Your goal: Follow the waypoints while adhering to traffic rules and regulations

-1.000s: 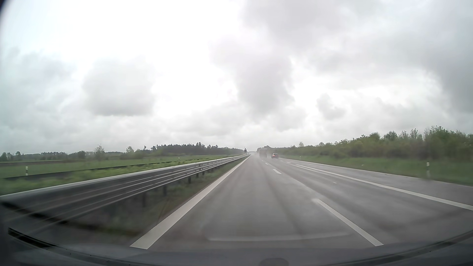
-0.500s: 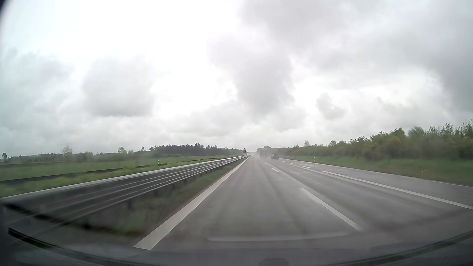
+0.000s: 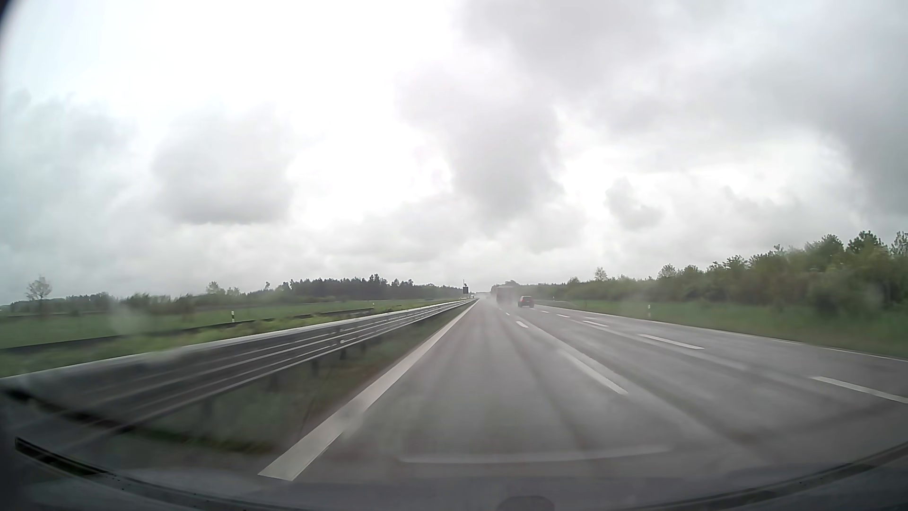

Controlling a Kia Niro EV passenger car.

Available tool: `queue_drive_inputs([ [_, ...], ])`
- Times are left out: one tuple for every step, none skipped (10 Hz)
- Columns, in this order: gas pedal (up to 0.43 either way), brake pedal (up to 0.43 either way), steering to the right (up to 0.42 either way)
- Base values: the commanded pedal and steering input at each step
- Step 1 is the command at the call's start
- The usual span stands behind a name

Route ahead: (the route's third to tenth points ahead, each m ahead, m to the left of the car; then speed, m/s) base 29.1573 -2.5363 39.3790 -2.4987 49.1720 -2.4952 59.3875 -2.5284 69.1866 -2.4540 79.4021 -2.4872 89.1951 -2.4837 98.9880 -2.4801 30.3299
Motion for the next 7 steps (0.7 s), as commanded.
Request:
queue_drive_inputs([
  [0.287,0.0,0.001],
  [0.287,0.0,0.001],
  [0.287,0.0,0.001],
  [0.287,0.0,0.001],
  [0.287,0.0,0.001],
  [0.287,0.0,0.001],
  [0.287,0.0,0.001],
])
